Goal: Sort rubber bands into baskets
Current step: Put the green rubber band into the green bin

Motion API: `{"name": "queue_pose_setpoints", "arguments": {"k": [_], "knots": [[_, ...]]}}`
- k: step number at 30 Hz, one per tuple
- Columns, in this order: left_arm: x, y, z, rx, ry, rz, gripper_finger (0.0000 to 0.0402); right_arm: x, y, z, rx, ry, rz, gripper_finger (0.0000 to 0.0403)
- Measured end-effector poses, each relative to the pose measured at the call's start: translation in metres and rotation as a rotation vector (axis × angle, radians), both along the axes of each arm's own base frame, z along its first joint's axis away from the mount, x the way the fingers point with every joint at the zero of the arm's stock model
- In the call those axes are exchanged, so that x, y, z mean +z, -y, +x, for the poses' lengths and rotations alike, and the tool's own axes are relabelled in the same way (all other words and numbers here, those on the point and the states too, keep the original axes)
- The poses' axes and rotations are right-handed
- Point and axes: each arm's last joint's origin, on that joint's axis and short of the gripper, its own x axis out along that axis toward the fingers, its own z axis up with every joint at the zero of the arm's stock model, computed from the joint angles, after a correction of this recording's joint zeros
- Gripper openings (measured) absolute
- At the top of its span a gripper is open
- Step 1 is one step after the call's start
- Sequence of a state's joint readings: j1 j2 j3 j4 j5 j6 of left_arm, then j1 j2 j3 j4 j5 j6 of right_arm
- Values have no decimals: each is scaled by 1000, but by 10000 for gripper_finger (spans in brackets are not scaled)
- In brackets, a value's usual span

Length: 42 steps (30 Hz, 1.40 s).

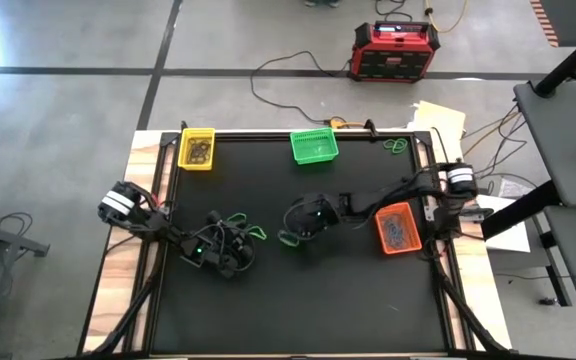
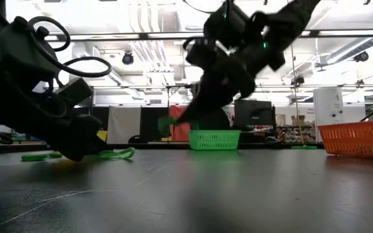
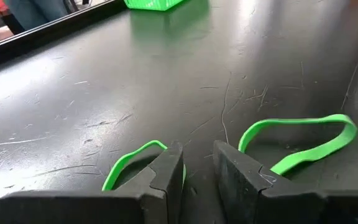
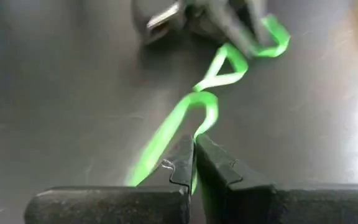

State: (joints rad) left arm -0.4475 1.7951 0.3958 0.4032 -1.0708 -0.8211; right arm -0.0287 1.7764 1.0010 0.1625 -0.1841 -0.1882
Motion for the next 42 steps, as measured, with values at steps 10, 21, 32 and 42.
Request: {"name": "queue_pose_setpoints", "arguments": {"k": [10,21,32,42], "knots": [[-2,-1,-2,-3,-12,0,77,54,65,-29,-234,32,-169,9],[-1,-1,-2,-7,-15,4,77,68,181,-56,-668,-4,-273,9],[6,2,4,-12,57,-45,77,44,238,-43,-695,-256,-232,9],[24,4,7,-36,90,-33,78,41,238,-37,-673,-294,-152,9]]}}
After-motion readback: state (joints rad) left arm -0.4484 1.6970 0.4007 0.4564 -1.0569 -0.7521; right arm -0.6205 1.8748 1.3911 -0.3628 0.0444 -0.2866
